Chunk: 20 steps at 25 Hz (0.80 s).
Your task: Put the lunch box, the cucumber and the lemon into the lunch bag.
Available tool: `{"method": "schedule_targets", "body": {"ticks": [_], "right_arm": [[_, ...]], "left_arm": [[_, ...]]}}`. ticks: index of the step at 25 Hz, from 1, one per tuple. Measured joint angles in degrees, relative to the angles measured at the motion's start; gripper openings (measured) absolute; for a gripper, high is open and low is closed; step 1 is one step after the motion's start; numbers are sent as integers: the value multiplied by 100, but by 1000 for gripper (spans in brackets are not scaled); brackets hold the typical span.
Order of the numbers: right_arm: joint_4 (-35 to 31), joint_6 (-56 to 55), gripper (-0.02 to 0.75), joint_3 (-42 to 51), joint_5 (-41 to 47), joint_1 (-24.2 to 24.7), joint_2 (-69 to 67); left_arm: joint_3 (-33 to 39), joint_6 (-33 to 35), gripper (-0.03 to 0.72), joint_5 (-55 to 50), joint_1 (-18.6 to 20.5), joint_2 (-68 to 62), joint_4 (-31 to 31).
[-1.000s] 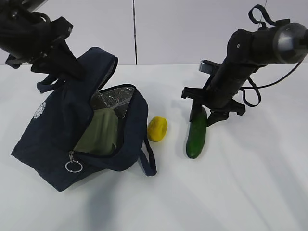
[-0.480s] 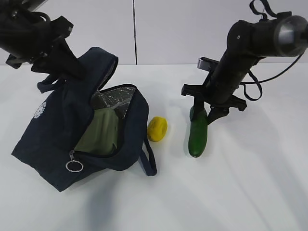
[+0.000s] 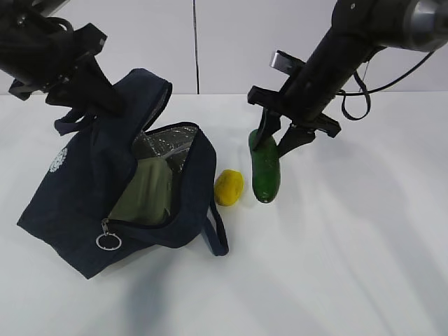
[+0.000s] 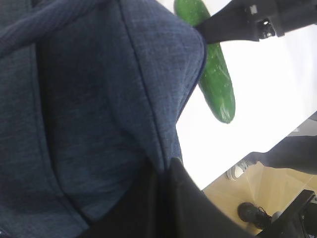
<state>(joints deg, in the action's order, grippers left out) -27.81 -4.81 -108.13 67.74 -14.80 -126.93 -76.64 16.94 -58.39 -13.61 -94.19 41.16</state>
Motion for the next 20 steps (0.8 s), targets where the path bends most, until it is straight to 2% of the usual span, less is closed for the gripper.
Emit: {"method": "schedule_targets", "body": {"ticks": [11,15,20], "right_arm": [[-2210,1117,320,-20,181,0,0],[-2517,1334,320,-20,181,-80,0],[-2664,1518,320,-20,181,-445,0]], "left_arm": [[0,0,-1,0,0,0,0],[0,0,-1,0,0,0,0],[0,0,-1,0,0,0,8]]}}
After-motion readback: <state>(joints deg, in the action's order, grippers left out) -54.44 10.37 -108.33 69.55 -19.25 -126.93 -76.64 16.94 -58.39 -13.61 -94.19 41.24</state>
